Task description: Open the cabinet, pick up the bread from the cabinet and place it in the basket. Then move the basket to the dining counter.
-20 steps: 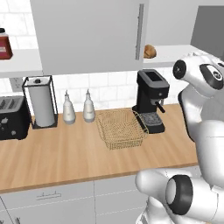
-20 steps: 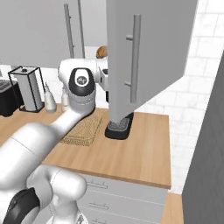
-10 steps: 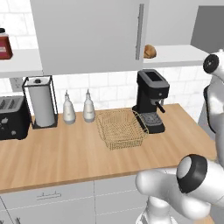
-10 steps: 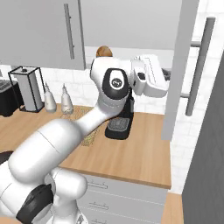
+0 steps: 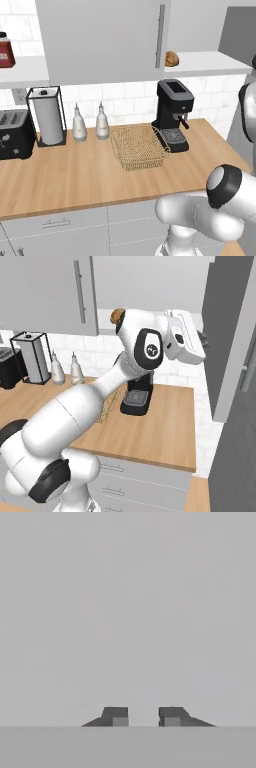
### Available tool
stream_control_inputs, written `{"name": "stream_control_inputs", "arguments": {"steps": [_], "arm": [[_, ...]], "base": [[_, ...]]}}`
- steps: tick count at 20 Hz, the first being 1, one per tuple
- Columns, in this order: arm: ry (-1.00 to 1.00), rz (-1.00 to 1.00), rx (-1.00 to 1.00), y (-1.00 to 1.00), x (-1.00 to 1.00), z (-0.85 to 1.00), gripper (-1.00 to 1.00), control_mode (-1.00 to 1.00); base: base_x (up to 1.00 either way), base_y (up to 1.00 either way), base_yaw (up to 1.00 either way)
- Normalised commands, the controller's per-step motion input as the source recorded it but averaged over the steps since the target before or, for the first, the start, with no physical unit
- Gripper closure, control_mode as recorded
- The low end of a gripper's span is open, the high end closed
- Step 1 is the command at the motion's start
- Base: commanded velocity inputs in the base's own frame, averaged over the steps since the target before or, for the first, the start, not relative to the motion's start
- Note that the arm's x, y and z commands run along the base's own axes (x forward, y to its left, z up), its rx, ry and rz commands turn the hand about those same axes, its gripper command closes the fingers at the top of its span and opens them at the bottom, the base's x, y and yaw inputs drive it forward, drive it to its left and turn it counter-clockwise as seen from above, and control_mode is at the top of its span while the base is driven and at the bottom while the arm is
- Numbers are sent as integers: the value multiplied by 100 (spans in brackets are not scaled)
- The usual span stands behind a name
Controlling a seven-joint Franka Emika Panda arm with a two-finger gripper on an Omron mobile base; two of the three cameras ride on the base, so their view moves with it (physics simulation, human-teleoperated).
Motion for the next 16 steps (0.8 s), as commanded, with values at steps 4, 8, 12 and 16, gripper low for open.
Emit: {"name": "stream_control_inputs", "arguments": {"steps": [4, 8, 12, 16], "arm": [[0, 14, -3, 67, -44, 35, 100, -100], [0, 29, -6, 100, -83, 46, 100, -100], [9, 42, -1, 100, -61, 34, 100, -100], [12, 47, 0, 99, -24, 44, 100, -100]], "base": [[0, 0, 0], [0, 0, 0], [0, 0, 0], [0, 0, 0]]}}
